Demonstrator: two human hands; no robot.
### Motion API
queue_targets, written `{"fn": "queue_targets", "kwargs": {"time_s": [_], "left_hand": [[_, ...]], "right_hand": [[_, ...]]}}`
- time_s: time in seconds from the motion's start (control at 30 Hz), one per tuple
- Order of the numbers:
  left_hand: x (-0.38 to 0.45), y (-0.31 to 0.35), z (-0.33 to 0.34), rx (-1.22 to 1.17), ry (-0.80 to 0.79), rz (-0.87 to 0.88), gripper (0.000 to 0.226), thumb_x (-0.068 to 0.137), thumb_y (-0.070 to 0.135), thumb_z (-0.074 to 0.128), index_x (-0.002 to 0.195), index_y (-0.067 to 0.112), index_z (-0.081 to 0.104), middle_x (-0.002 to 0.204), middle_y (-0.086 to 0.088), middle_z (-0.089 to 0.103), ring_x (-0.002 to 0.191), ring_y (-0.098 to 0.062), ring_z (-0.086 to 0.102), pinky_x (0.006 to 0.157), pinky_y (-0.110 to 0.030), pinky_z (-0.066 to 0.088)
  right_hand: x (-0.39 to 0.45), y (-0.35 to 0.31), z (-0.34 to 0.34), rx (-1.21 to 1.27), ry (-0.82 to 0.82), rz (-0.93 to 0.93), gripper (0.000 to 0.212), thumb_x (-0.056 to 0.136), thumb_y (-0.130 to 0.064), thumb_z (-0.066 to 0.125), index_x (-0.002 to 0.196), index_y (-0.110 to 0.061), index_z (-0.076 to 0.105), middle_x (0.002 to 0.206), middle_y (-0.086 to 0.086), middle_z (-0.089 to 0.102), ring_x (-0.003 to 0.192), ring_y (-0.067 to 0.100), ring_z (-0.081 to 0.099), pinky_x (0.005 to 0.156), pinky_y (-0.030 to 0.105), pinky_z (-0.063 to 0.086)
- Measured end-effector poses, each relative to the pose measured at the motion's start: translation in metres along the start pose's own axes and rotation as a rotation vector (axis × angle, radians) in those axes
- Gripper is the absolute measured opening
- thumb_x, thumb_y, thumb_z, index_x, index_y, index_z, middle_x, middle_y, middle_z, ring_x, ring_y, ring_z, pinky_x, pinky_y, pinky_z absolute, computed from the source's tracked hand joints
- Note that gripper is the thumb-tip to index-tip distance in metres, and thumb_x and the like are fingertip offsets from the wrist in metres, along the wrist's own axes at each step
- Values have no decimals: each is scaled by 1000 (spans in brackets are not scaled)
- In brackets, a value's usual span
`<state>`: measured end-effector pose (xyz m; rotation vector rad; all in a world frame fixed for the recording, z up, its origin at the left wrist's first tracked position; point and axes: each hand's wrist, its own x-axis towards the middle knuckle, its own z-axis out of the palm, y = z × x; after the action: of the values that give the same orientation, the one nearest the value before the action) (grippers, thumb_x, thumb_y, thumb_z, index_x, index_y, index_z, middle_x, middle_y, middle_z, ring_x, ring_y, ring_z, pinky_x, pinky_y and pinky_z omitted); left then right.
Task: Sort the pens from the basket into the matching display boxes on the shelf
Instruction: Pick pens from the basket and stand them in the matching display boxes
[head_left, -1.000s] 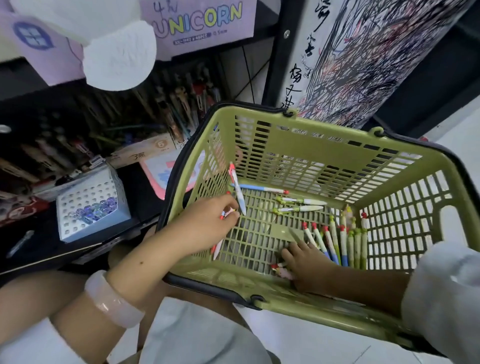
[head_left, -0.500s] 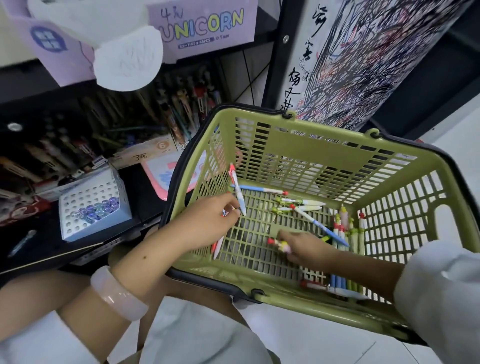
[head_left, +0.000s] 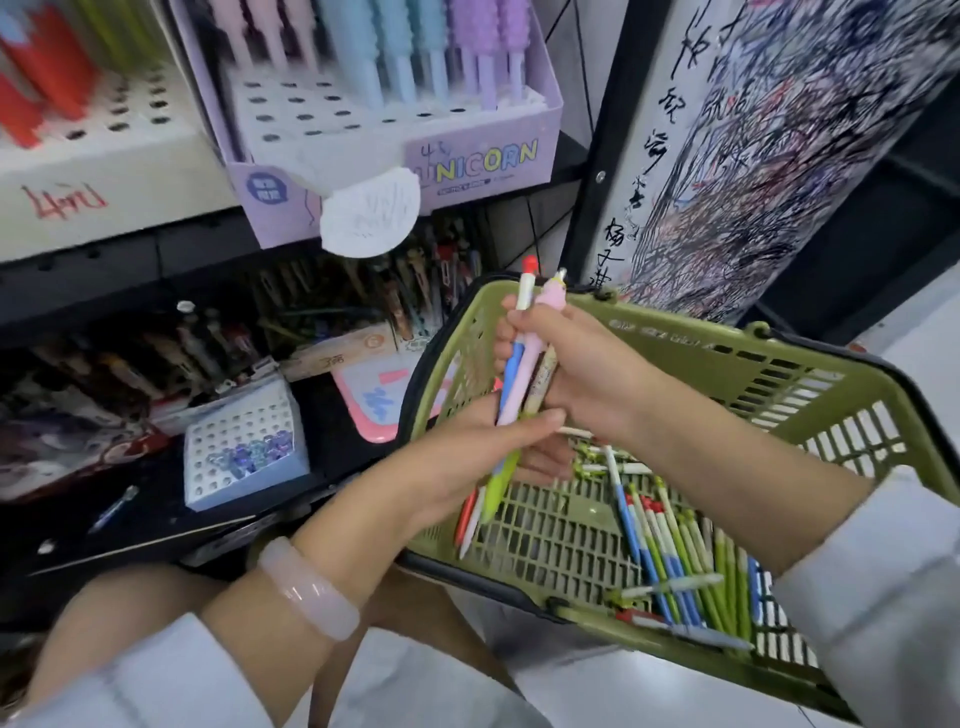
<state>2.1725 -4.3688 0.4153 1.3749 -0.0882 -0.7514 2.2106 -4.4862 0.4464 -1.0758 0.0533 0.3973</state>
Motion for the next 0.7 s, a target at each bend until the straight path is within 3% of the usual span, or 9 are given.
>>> {"fn": "queue_targets", "kwargs": {"time_s": [0.1, 0.23, 0.37, 0.47, 0.57, 0.7], "left_hand": [[-14, 8, -7, -112, 36, 132, 14, 91, 22, 51, 90, 8, 51, 58, 1, 54, 42, -11, 47, 43, -21, 42], [-31, 10, -21, -115, 46, 266, 21, 80, 33, 57, 85, 15, 48, 57, 5, 47, 40, -6, 33, 40, -16, 30], [-53, 12, -36, -123, 117, 370, 24, 78, 33, 60, 83, 12, 49, 58, 4, 49, 40, -6, 34, 40, -16, 31], [-69, 16, -46, -157, 219, 429, 25, 79, 31, 58, 84, 9, 48, 57, 2, 51, 39, -7, 34, 39, -16, 29], [-84, 19, -57, -186, 316, 457, 16, 88, 21, 53, 88, 5, 51, 54, 1, 54, 36, -6, 35, 38, -16, 28], [-106, 21, -75, -166, 434, 487, 19, 87, 25, 53, 92, 6, 54, 58, -4, 61, 37, -12, 42, 38, -18, 33]], "right_hand": [[0, -8, 19, -180, -21, -78, 13, 96, -6, 42, 84, -10, 47, 67, 1, 55, 59, 11, 57, 57, 19, 50], [-3, -13, 40, -275, -71, -155, 7, 95, -19, 50, 96, -13, 53, 77, -2, 67, 70, 8, 62, 68, 20, 54], [-7, -7, 60, -356, -93, -224, 25, 94, -29, 45, 111, -13, 54, 97, 3, 63, 83, 11, 60, 77, 26, 51], [-9, 0, 75, -477, -64, -293, 23, 94, -21, 49, 112, -8, 56, 87, 3, 61, 78, 12, 57, 74, 25, 51], [-10, 6, 94, -609, -89, -359, 7, 92, -12, 54, 92, -6, 58, 67, 3, 59, 60, 10, 54, 60, 18, 47], [-3, 7, 122, -613, -123, -429, 9, 94, -9, 51, 88, -6, 58, 60, -6, 60, 53, 3, 56, 56, 14, 46]]}}
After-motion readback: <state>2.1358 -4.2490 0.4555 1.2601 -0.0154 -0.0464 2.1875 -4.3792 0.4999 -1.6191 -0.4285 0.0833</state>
